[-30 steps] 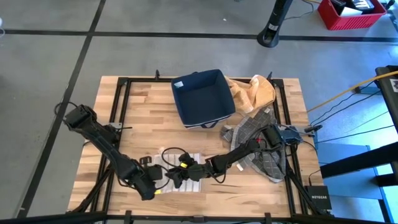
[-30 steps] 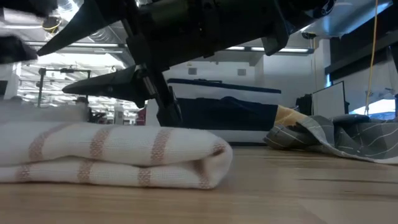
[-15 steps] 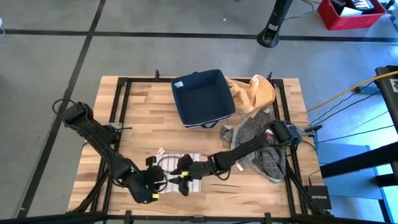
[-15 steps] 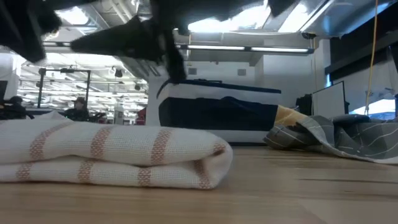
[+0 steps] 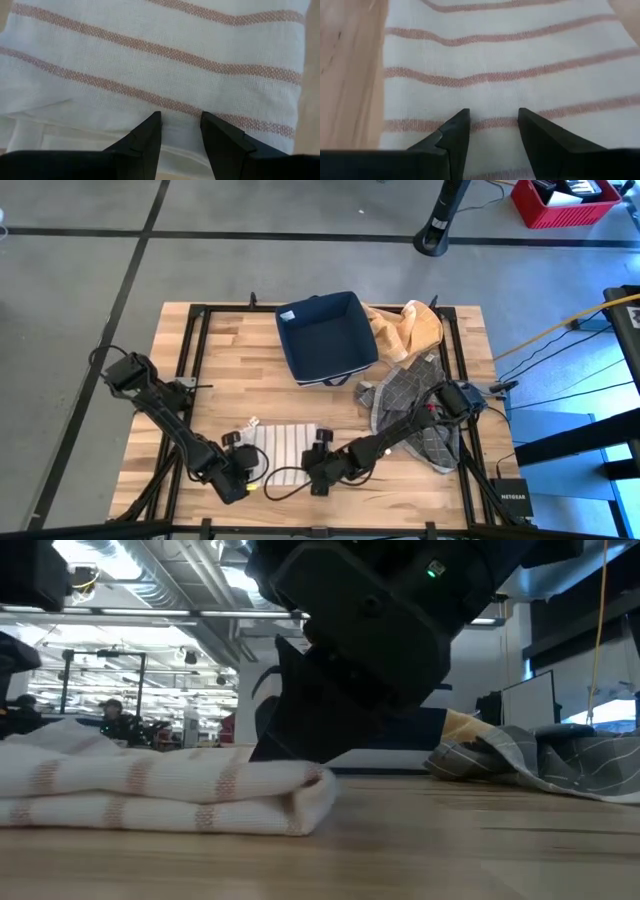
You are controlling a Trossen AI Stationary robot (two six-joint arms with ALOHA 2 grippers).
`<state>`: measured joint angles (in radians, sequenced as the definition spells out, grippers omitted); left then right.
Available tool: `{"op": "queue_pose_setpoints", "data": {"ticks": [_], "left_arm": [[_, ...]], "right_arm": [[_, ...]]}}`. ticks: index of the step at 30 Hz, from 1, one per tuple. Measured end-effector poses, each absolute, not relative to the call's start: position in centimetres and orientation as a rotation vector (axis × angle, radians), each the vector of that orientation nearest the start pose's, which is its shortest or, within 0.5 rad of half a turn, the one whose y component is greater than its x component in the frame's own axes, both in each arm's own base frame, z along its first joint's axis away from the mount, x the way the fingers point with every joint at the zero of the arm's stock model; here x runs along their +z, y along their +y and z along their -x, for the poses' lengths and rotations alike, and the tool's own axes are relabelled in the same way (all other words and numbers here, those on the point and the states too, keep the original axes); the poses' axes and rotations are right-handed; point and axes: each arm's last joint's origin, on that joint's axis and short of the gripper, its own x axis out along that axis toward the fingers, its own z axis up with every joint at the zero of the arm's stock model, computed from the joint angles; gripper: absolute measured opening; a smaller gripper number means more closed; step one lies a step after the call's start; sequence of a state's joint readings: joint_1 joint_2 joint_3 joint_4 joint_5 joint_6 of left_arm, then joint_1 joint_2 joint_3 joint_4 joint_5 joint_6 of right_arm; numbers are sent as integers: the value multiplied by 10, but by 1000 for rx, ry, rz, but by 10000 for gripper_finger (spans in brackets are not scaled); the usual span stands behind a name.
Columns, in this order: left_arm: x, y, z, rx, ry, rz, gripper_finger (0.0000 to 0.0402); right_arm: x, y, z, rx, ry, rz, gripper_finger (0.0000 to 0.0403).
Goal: Fold towel
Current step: Fold the white towel
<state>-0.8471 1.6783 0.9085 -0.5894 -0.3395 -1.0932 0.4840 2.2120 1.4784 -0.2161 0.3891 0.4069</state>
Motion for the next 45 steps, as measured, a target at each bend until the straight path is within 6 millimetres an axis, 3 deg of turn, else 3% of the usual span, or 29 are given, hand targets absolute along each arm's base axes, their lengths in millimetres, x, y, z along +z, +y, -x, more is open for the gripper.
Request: {"op": "queue_pose_setpoints", "data": {"ticks": [3, 6, 10, 13, 17, 21, 26, 30, 38, 42, 45], "left_arm": [[152, -211, -197, 226, 1156, 239, 131], [175, -215, -205, 174, 1090, 275, 131], [195, -215, -211, 171, 924, 156, 131], [197, -208, -214, 240, 826, 67, 131], [182, -191, -216, 300, 862, 22, 131], [162, -174, -212, 364, 924, 47, 131], [144, -166, -201, 419, 1006, 169, 131], [138, -173, -189, 448, 1060, 338, 131], [141, -203, -175, 365, 1029, 562, 131], [156, -214, -178, 295, 1018, 546, 131], [177, -218, -188, 246, 939, 496, 131]], "right_arm": [[119, 201, -408, -83, 862, 21, 172], [124, 201, -407, -72, 867, 36, 172], [145, 202, -407, -58, 865, 31, 172], [164, 204, -409, -33, 862, 14, 172], [174, 207, -412, -3, 827, -18, 172], [162, 216, -416, 11, 792, -34, 172], [119, 220, -418, -15, 874, -10, 172], [114, 211, -419, -69, 908, 37, 172], [118, 174, -441, -161, 804, 382, 172], [134, 161, -445, -200, 835, 370, 172], [175, 175, -432, -171, 857, 342, 172]]}}
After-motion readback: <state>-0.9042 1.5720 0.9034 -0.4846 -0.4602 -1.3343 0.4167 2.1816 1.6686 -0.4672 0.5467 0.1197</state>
